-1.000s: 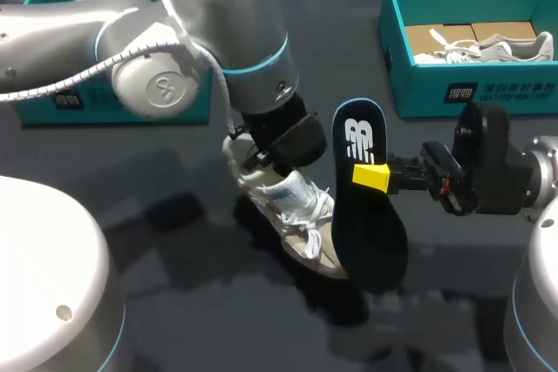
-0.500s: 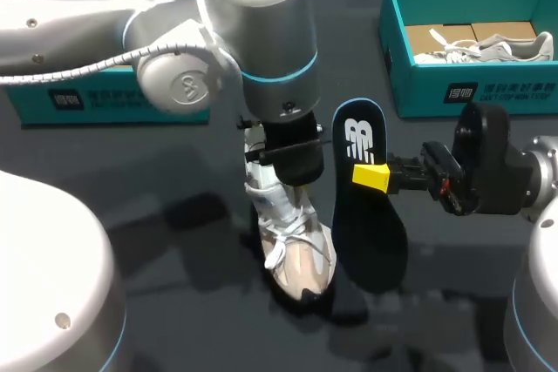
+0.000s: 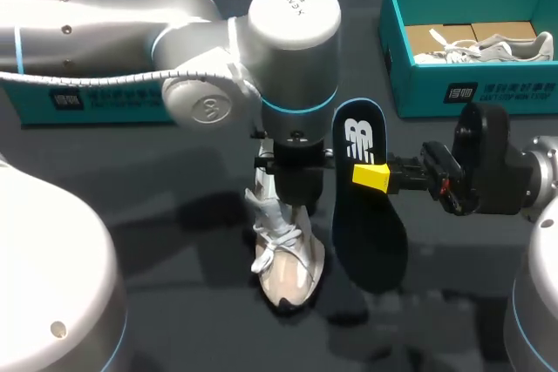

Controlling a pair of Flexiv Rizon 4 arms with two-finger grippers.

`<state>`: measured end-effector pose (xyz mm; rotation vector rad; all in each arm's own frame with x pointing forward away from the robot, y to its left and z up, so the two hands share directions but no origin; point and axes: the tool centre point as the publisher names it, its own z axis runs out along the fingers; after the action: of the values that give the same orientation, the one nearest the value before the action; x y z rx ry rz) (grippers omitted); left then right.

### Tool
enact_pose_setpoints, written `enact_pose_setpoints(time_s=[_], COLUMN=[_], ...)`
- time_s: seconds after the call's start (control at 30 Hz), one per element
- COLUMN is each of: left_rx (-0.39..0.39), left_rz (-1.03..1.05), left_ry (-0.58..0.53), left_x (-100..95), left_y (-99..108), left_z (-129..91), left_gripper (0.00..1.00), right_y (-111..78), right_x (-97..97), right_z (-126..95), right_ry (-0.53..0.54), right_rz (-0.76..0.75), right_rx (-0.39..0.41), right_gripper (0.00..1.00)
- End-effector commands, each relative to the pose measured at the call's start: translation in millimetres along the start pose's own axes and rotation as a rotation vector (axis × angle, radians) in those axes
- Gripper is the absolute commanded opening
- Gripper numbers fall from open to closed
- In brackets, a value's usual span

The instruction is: Take the shoe out of the shoebox, open the shoe tongue, remove and reinsert the insole, then place the shoe into the shoebox

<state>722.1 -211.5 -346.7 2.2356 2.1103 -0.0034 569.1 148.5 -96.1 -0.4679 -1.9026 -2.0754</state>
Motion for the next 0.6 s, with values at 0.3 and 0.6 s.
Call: enact_pose_setpoints(time_s=[0.3,0.6], left_rx=[0.050,0.066], left_rz=[-0.017,0.004], left_ry=[0.021,0.019], left_x=[-5.0,-9.7], left_y=[15.5,19.0], left_z=[20.9,37.6], left_gripper=[0.00,0.00], right_y=[-1.6,-1.6], right_x=[3.3,3.3], right_z=[0.5,0.5], right_ry=[-0.007,-0.007], right_rz=[-0.001,-0.001], right_rx=[-0.001,-0.001], right_gripper=[0.00,0.00])
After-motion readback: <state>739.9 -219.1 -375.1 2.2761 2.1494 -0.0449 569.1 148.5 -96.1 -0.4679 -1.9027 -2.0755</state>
